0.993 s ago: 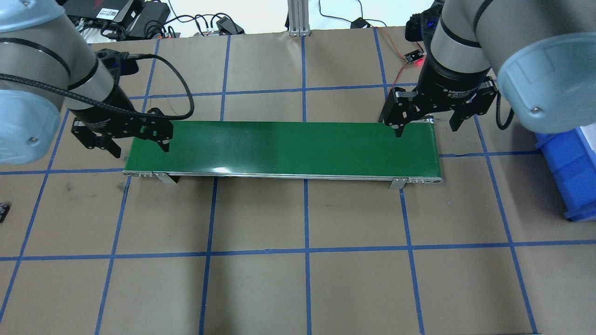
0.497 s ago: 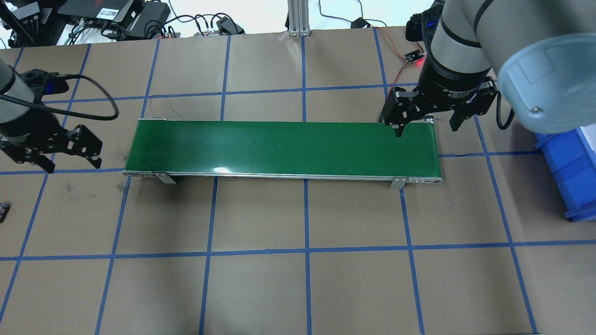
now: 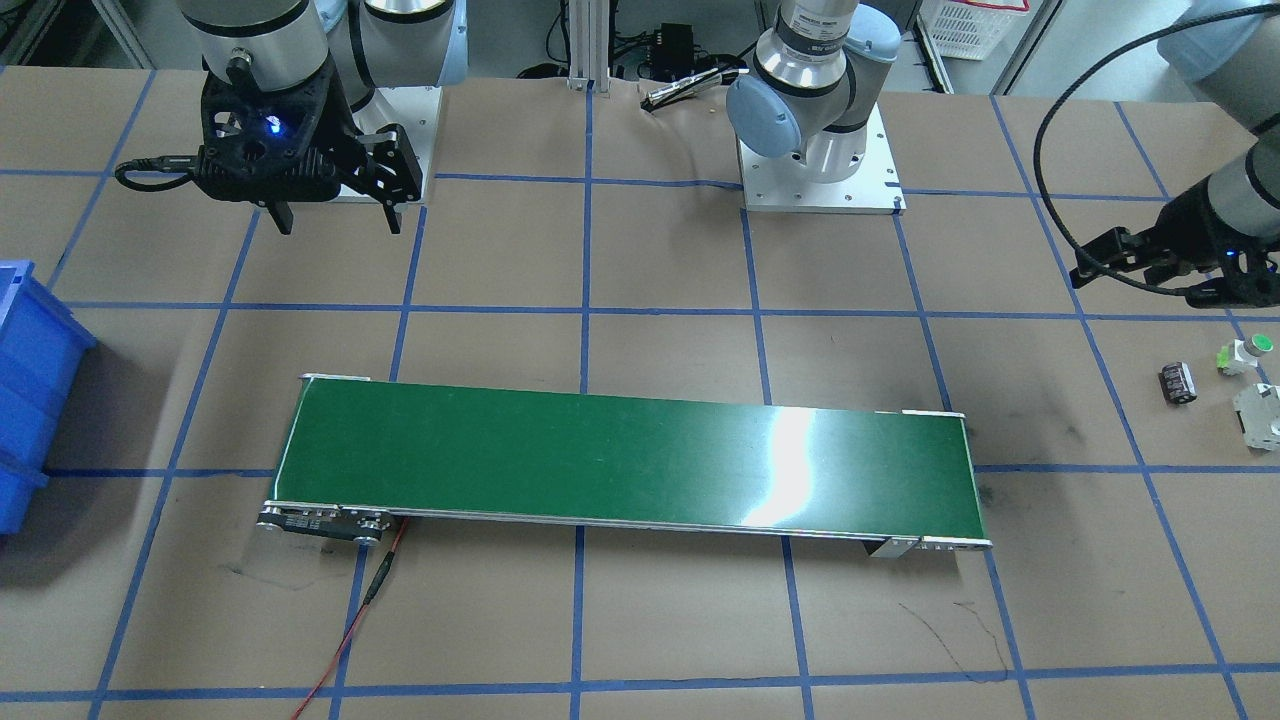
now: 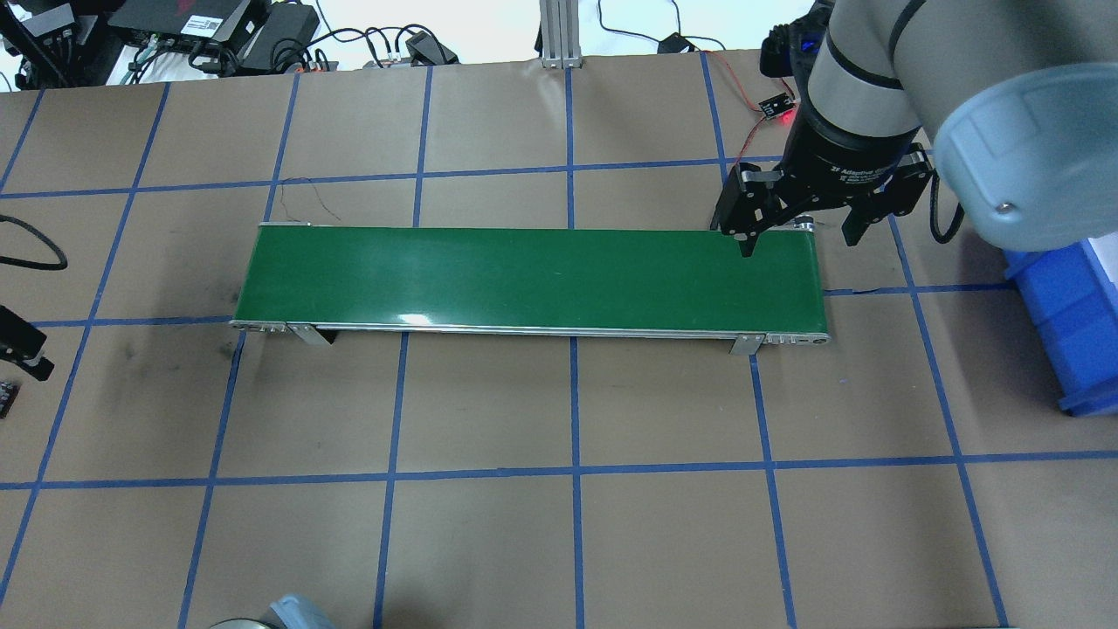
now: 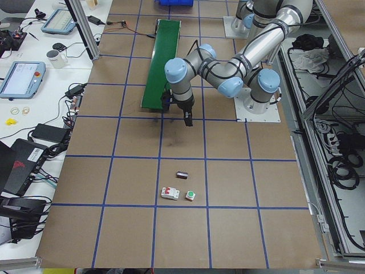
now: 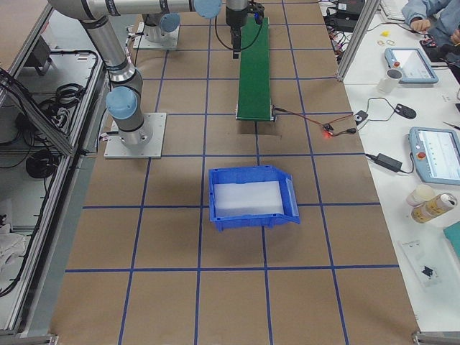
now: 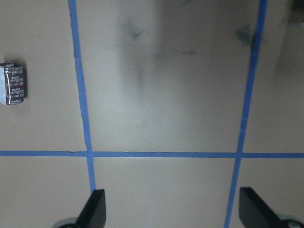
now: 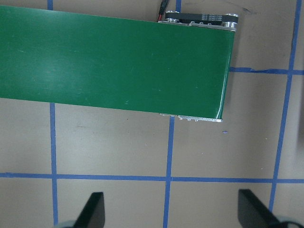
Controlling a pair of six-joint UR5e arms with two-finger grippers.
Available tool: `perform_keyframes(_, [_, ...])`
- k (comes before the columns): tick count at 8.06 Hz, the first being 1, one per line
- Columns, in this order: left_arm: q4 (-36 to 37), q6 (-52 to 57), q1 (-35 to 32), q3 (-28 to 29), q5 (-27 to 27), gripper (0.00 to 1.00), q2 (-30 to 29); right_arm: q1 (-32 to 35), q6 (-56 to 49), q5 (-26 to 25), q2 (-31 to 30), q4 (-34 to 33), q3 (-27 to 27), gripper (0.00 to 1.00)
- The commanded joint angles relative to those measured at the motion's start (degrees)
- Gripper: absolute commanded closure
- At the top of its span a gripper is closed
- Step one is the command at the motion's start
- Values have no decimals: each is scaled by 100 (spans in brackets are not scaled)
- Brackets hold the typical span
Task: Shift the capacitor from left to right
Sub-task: 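Move the left gripper off the belt end toward the brown capacitor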
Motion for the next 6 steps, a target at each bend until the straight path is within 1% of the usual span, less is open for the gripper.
perform_keyframes(1, [751, 1117, 760, -10, 24, 0, -613, 0, 3, -10, 9, 4, 2, 0])
perform_keyframes(3, [1149, 1330, 858, 42, 24, 3, -1158, 0, 12, 8, 9, 12, 2, 0])
perform_keyframes(4, [1620, 1479, 858, -1, 128, 1, -1308, 0, 12, 8, 0, 21, 2, 0])
perform_keyframes(5, [2077, 1785, 867, -1, 591, 0, -1483, 0, 12, 8, 0, 30, 2, 0])
perform_keyframes(6, [2369, 1919, 867, 42, 691, 0, -1651, 0, 12, 25, 0, -5, 2, 0])
